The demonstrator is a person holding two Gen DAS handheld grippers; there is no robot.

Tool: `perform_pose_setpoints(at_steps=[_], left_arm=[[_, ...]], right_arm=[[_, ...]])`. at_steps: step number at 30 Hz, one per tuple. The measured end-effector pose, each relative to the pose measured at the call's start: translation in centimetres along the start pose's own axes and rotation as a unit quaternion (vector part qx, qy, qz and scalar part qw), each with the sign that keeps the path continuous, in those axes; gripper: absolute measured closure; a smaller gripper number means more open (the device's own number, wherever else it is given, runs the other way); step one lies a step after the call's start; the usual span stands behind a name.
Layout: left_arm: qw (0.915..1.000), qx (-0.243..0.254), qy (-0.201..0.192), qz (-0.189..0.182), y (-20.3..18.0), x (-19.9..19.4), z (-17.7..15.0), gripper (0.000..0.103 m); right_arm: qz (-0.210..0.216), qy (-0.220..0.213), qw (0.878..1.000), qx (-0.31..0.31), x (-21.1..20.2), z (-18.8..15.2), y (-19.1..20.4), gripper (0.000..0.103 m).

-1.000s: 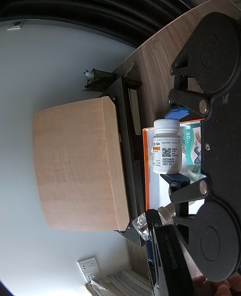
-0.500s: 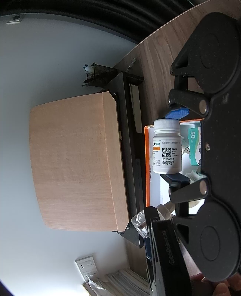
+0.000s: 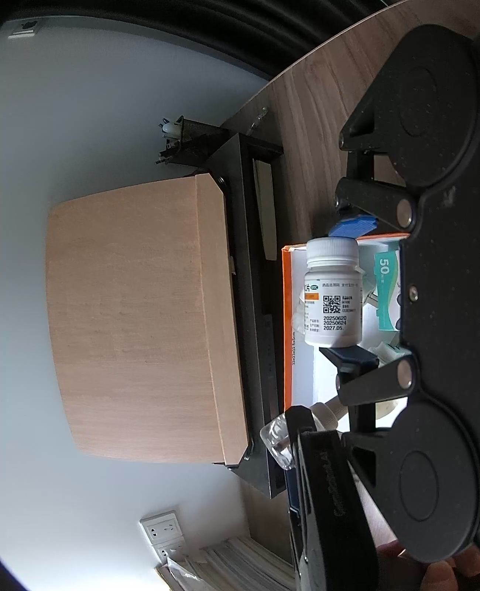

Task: Organize rigid objects
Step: 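Carry the refill bottle and pill bottle over the white box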

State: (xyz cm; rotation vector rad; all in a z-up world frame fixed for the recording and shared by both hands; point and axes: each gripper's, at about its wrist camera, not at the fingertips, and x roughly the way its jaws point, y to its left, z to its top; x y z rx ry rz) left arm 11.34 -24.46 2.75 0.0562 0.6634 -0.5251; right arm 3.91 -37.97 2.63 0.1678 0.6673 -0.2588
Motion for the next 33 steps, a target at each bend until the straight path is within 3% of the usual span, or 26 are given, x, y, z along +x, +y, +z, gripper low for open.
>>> perform_pose_setpoints(at_steps=[33], left_arm=[[0.9997,-0.011,0.023,-0.005,0.2,2.9,0.1,0.052]], right_arm=[[-0.004,0.022,1.000,-0.001,2.1,-0.5,-0.3,0.034]])
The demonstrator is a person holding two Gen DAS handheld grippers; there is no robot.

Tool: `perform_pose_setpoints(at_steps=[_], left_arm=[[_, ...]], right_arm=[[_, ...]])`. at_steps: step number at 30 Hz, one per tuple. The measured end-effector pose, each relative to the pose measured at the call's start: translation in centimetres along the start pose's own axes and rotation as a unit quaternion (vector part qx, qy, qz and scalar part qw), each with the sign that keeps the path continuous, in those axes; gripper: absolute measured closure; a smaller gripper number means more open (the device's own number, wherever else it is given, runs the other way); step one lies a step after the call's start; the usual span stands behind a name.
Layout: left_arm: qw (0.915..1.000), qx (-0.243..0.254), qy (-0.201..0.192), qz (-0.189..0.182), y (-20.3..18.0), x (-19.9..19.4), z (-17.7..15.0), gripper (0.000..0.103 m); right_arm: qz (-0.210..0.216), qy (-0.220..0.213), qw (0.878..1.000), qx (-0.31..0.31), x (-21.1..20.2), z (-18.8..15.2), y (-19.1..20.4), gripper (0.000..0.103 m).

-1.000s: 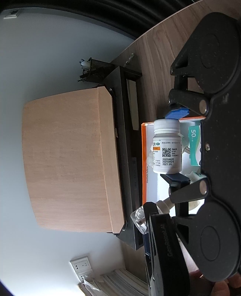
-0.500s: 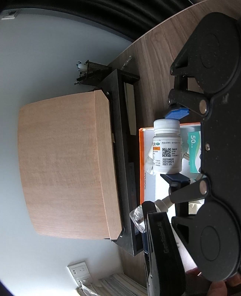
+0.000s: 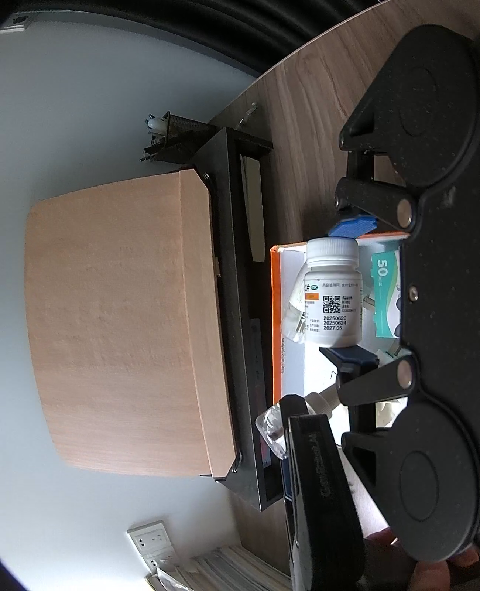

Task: Organize rigid objects
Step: 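Carry the refill bottle and pill bottle over the white box, then lower both bottles into the white box and open both grippers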

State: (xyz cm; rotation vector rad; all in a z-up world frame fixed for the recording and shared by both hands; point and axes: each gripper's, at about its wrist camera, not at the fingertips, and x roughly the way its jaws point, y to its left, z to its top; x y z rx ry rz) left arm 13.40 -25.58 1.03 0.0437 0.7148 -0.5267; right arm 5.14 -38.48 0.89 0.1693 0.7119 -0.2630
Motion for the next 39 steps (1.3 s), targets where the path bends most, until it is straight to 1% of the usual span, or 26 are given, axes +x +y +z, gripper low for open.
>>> perform_pose_setpoints(at_steps=[23,26,30,35,39], left_arm=[[0.9999,0.000,0.009,-0.005,0.2,1.2,0.4,0.052],[0.9999,0.000,0.011,-0.007,0.2,1.5,0.5,0.052],[0.9998,0.000,0.015,-0.010,0.3,1.7,0.6,0.052],[0.9997,0.005,0.019,-0.017,0.0,1.9,0.6,0.052],[0.9994,0.006,0.025,-0.023,-0.4,2.3,0.5,0.052]], right_arm=[[0.010,0.020,1.000,-0.001,1.3,-0.4,0.5,0.033],[0.017,0.022,1.000,-0.001,1.4,-0.5,0.5,0.033],[0.026,0.018,0.999,-0.007,1.2,-0.6,0.6,0.033],[0.019,0.004,1.000,0.003,0.2,-0.6,0.1,0.033],[0.005,-0.001,1.000,0.009,-0.4,-0.7,-0.4,0.033]])
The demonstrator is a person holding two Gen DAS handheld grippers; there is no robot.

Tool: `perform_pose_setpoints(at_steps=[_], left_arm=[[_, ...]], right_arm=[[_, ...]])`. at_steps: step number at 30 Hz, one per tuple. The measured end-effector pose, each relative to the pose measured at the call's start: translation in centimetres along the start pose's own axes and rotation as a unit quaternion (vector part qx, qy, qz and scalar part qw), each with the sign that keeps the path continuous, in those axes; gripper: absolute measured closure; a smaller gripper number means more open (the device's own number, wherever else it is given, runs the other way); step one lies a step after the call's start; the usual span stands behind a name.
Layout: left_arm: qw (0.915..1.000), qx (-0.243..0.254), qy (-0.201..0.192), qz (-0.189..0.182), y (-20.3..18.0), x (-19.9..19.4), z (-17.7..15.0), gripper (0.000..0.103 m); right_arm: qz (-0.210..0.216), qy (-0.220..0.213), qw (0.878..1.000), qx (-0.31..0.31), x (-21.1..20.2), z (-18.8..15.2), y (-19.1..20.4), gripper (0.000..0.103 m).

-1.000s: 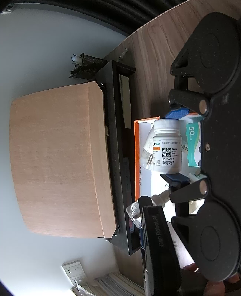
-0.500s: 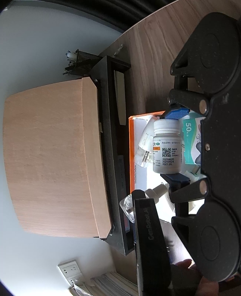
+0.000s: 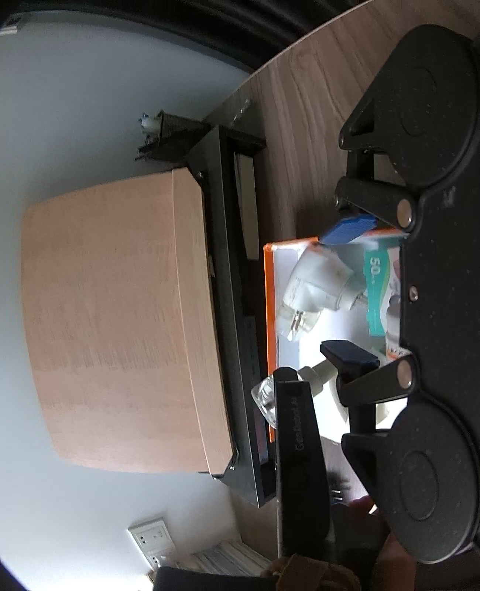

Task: Organize rigid objects
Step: 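Lower both bottles into the white box and open both grippers, then move the left gripper to the blue toothpick box while the right gripper moves to the black charger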

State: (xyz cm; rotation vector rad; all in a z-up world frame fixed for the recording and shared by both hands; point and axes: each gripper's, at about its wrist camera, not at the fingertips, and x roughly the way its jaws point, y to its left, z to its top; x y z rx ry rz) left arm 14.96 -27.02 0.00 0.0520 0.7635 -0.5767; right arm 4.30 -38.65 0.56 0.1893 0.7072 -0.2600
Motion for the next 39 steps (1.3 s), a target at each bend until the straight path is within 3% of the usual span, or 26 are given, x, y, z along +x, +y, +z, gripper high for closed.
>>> perform_pose_setpoints(at_steps=[4,11,20,39], left_arm=[[0.9998,0.004,0.006,-0.021,-0.4,0.3,-0.1,0.054],[0.9997,0.001,-0.002,-0.026,-0.3,-0.8,-0.1,0.039],[0.9996,-0.020,-0.014,0.012,1.9,-3.3,-0.3,0.021],[0.9923,-0.086,-0.013,0.088,10.7,-8.1,-4.0,0.013]], right_arm=[[-0.010,-0.006,1.000,0.010,-0.6,-0.2,-0.4,0.032],[-0.019,-0.021,1.000,0.011,-1.8,-0.2,-0.1,0.027],[-0.004,-0.032,0.999,-0.007,-2.6,-0.3,2.6,0.025],[0.049,-0.027,0.996,-0.063,-3.1,-1.7,10.7,0.021]])
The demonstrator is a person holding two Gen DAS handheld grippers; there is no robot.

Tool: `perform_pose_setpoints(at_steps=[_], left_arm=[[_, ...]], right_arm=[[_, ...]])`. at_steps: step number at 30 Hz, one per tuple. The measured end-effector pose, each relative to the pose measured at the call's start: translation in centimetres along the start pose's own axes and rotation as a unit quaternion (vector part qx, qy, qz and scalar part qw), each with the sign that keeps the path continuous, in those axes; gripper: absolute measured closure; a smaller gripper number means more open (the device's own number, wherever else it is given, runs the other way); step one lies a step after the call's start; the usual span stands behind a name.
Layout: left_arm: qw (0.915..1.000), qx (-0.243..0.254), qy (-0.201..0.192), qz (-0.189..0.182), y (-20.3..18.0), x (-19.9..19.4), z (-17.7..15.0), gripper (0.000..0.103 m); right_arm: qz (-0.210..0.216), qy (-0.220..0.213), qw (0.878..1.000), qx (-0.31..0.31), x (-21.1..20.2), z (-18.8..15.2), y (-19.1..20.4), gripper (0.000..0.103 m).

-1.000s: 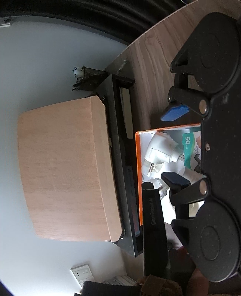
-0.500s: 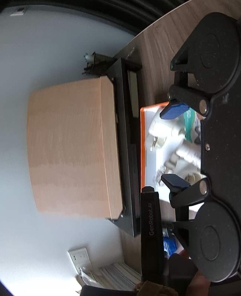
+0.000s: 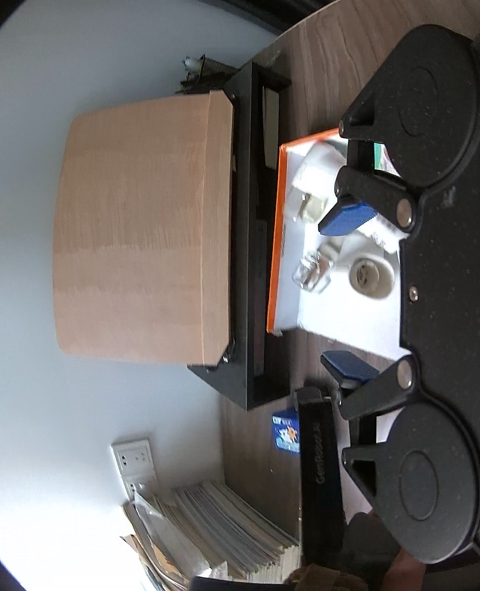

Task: Organize rigid objects
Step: 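Move the left gripper to the blue toothpick box while the right gripper moves to the black charger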

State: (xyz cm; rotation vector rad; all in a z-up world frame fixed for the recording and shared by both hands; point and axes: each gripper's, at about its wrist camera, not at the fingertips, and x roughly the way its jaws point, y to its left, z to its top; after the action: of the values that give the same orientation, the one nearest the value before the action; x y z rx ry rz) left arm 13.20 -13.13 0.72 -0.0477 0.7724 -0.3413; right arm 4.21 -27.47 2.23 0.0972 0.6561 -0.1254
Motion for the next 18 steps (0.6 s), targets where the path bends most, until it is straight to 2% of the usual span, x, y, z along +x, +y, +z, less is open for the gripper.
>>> perform_pose_setpoints(at_steps=[9,15,18], left_arm=[[0.9968,-0.053,0.019,0.057,6.2,2.5,0.0,0.010],[0.9950,-0.073,0.025,0.063,7.8,6.3,2.2,0.008],[0.9953,-0.068,0.035,0.060,7.8,8.5,3.0,0.008]], right_arm=[[0.000,0.014,1.000,0.005,1.0,-0.9,1.6,0.021],[-0.013,0.030,0.999,0.019,2.0,-1.8,1.9,0.021],[-0.021,0.037,0.999,0.023,2.3,-2.2,2.0,0.021]])
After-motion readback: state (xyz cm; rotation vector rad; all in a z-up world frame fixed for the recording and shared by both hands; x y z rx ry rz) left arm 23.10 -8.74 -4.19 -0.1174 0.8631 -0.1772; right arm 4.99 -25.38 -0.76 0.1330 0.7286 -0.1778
